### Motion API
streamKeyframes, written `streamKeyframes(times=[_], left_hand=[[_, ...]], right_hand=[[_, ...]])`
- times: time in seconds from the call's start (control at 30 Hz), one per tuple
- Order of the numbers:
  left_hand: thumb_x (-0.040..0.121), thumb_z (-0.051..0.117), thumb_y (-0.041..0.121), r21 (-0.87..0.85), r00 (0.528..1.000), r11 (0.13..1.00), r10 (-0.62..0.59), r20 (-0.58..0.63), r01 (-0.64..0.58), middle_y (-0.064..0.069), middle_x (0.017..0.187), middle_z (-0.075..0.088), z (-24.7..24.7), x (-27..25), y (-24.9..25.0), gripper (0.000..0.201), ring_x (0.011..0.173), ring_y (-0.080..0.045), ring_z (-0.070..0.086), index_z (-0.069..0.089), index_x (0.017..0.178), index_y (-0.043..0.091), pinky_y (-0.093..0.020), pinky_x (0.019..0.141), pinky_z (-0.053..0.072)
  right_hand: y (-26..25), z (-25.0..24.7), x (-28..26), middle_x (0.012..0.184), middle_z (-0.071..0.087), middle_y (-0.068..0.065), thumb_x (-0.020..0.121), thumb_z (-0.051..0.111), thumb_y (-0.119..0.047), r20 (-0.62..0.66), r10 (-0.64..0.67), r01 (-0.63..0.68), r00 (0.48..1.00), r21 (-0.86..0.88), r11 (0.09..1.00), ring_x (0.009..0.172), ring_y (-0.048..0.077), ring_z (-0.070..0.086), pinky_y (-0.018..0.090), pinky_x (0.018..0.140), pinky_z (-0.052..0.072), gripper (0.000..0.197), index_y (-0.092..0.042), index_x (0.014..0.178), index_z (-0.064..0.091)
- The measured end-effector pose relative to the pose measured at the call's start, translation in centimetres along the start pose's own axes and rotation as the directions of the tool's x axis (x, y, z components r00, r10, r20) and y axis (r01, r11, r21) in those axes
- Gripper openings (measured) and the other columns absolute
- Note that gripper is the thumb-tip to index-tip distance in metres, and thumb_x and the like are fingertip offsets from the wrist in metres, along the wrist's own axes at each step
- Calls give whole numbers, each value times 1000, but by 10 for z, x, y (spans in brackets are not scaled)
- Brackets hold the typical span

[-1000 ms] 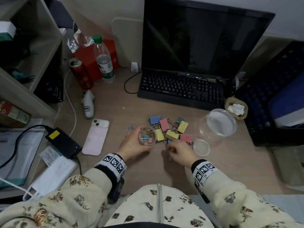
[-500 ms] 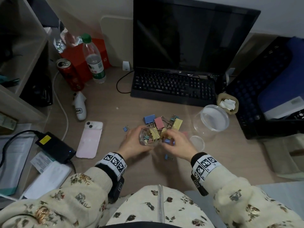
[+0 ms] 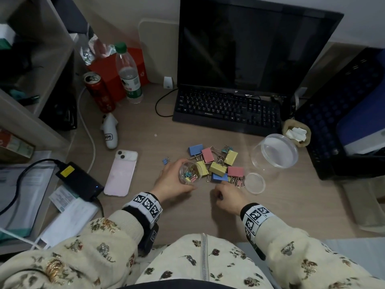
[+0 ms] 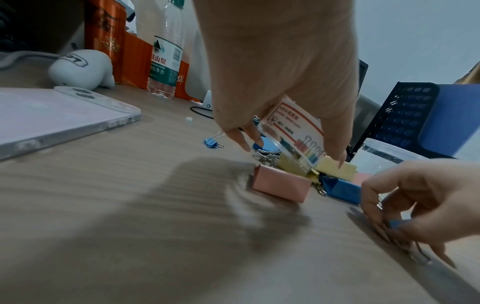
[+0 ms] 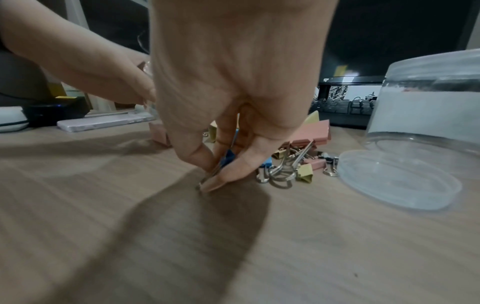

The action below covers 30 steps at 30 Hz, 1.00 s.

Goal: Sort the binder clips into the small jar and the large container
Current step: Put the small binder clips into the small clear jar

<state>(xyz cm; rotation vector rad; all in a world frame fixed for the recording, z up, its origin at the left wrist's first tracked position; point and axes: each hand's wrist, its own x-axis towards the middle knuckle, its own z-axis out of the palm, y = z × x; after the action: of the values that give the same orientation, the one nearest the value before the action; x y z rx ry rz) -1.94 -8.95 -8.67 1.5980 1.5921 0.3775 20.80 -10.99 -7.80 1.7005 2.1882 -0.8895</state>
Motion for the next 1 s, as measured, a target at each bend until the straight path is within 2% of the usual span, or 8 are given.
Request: streamKeyframes(times=[0.1,0.17,0.27,0.33,0.5,0.63,0.8,1.0], left_hand=[[57,86,51,6,1000,1000,-2,9,2,6,137,50,1,-1,-2,91,127,-19,41,41,134,36,-46,106,38],[55,85,54,4,1000,1000,-4,14,4,7,136,50,2,0,-5,91,127,-19,41,41,133,38,-47,105,39],[52,83,59,4,1000,1000,-9,18,9,8,133,51,3,0,-4,91,126,-19,40,41,131,40,-46,104,40],[51,82,59,-2,1000,1000,-4,15,4,8,130,53,3,1,-1,90,125,-20,41,43,129,39,-45,103,40],[47,79,63,-34,999,999,-24,-35,23,8,124,58,-6,3,1,88,120,-20,49,46,126,39,-41,99,45],[49,81,60,-88,985,991,-114,-133,102,3,125,55,-24,7,-5,88,118,-20,50,44,127,41,-42,101,45],[60,86,50,-127,947,983,-163,-278,132,1,131,55,-52,18,-11,86,124,-20,47,46,133,29,-41,105,42],[65,87,41,-132,945,980,-183,-270,152,-1,129,55,-62,25,-19,83,123,-19,44,46,136,23,-35,102,41]], right_hand=[[-2,-12,2,100,58,5,82,57,-8,-62,-12,17,998,76,997,92,23,57,32,77,47,13,-12,93,63],[-9,-26,4,92,58,1,82,59,-6,-206,-69,105,976,170,980,85,19,58,25,71,43,12,-14,89,65],[-31,-49,5,89,56,-3,85,65,-4,-488,-109,294,866,320,901,77,4,54,9,69,42,8,-11,90,65],[-46,-57,7,90,59,-3,84,68,-5,-580,-136,408,803,369,835,77,3,57,9,70,45,9,-9,92,66],[-53,-50,18,100,68,-11,87,59,-34,-459,-223,406,860,350,844,90,6,63,30,79,53,24,-22,107,66],[-45,-44,30,102,65,-5,89,60,-18,-524,-194,386,829,286,877,92,13,60,40,82,52,18,-18,107,64],[-44,-34,43,113,60,-4,87,59,-22,-236,-318,342,918,67,937,101,15,57,38,84,50,29,-21,115,61],[-54,-24,58,120,53,-8,89,56,-43,-15,-431,429,902,-71,900,103,14,55,35,80,51,36,-27,121,58]])
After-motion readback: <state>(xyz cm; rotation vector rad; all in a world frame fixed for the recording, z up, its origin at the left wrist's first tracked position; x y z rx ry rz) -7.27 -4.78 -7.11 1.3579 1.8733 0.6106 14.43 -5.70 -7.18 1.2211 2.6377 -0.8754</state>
